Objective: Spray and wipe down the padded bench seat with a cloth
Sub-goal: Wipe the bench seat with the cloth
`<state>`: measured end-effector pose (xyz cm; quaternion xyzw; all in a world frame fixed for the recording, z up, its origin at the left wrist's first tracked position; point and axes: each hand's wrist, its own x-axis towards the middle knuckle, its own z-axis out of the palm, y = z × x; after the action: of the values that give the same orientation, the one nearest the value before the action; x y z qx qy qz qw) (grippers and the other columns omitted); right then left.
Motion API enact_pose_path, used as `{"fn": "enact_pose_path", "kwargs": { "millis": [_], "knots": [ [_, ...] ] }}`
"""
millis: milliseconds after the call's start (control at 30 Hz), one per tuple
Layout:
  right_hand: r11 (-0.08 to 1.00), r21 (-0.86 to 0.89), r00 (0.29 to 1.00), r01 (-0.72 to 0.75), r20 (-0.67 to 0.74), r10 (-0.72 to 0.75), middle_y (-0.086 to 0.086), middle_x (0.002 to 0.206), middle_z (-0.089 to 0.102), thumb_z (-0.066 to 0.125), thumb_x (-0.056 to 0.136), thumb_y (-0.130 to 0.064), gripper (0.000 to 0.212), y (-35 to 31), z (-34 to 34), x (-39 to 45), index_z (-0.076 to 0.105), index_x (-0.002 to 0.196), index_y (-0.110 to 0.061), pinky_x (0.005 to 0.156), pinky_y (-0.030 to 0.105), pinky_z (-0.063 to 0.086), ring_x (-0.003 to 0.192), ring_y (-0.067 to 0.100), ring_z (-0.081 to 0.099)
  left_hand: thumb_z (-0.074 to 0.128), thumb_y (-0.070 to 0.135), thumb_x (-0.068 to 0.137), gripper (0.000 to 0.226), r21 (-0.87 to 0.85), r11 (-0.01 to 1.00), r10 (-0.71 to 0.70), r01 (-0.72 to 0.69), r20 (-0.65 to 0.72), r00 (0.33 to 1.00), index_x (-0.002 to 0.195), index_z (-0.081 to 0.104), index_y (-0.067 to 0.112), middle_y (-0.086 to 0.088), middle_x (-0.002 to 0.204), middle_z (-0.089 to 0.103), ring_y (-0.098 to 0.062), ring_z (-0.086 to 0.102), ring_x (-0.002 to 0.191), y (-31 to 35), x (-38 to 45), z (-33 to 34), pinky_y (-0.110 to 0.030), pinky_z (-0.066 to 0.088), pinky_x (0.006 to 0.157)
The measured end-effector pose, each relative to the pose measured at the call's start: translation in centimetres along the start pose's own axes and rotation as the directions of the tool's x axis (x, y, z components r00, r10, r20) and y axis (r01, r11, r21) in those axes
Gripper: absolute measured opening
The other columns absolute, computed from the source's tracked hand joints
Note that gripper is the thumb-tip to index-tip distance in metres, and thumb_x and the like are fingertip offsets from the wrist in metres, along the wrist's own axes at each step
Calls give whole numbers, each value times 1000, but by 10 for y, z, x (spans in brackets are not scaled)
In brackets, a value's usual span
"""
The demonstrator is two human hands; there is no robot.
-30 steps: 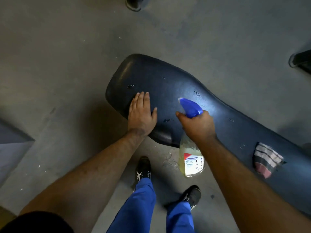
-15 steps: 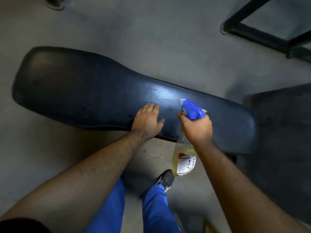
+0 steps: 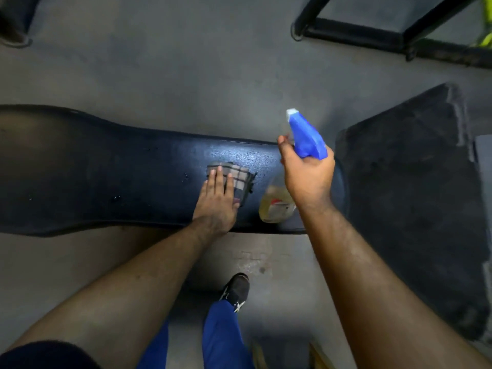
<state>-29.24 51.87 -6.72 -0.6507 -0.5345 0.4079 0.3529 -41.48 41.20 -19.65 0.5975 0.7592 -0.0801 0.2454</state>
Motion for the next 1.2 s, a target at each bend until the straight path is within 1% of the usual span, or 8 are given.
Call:
{"fn": "enact_pose_path", "kwargs": {
  "millis": [200, 367, 500, 600, 800, 900, 1000, 1200],
  "knots": [
    [974, 165, 986, 154, -86, -141, -7, 70, 63, 74, 86, -23, 11, 10, -10, -2, 66, 80, -20, 71, 31, 50, 70, 10, 57, 23, 47, 102, 75, 75, 997, -32, 30, 33, 999, 153, -13, 7, -24, 160, -16, -36, -15, 149, 0, 2, 3, -47, 1, 123],
    [987, 157, 999, 36, -29, -32, -15, 74, 68, 79, 81, -24, 11, 21, -17, -3, 69, 87, -25, 74, 21, 51, 71, 2, 64, 23, 47, 102, 75, 88, 996, -34, 32, 25, 999, 154, -12, 7, -26, 160, -15, -37, -13, 149, 2, 2, 3, -46, 1, 123],
    [983, 164, 995, -80, 67, 70, -5, 72, 61, 83, 79, -18, 26, 19, -25, -6, 66, 95, -7, 50, 1, 40, 49, -11, 55, 24, 48, 101, 76, 97, 995, -23, 20, 32, 999, 153, -13, 7, -26, 159, -17, -38, -13, 149, 2, 2, 1, -45, 1, 123],
    [986, 118, 989, -120, 97, 109, -8, 64, 58, 86, 76, -25, 35, 23, -27, -7, 63, 95, -6, 47, 0, 36, 45, -13, 55, 26, 48, 101, 77, 99, 995, -24, 20, 37, 999, 154, -12, 6, -26, 159, -18, -38, -13, 149, 2, 2, 0, -45, 1, 123],
    [990, -33, 989, -138, 47, 140, -10, 84, 72, 84, 61, -60, 55, 47, -23, -21, 65, 94, -21, 81, 28, 55, 79, 0, 67, 28, 49, 101, 79, 114, 993, -16, 8, 67, 998, 154, -11, 6, -26, 159, -19, -39, -13, 149, 2, 0, -3, -47, 3, 123],
    [983, -14, 982, -185, 17, 185, -22, 123, 60, 86, 62, -57, 82, 59, -23, -38, 54, 133, -28, 98, 17, 41, 110, -6, 56, 33, 48, 99, 82, 79, 997, 1, -7, 82, 997, 155, -10, 7, -25, 159, -20, -38, -14, 149, -1, 0, -7, -46, 3, 123],
    [947, 33, 947, -321, -5, 321, -5, 152, 42, 87, 66, -51, 105, 76, -11, -62, 33, 152, -23, 113, 20, 29, 137, 4, 39, 45, 53, 95, 92, -10, 999, 47, -46, 103, 994, 156, -8, 10, -22, 160, -20, -35, -13, 149, -10, -3, -14, -43, 3, 123],
    [889, 118, 894, -443, -15, 448, 0, 124, 60, 76, 84, -39, 56, 93, 39, -107, 51, 132, -24, 99, 27, 46, 117, 16, 59, 60, 45, 90, 86, -206, 968, 151, -142, 28, 988, 156, 14, 15, -10, 165, -1, -26, 3, 152, -40, -15, -23, -42, 16, 122]
  ]
}}
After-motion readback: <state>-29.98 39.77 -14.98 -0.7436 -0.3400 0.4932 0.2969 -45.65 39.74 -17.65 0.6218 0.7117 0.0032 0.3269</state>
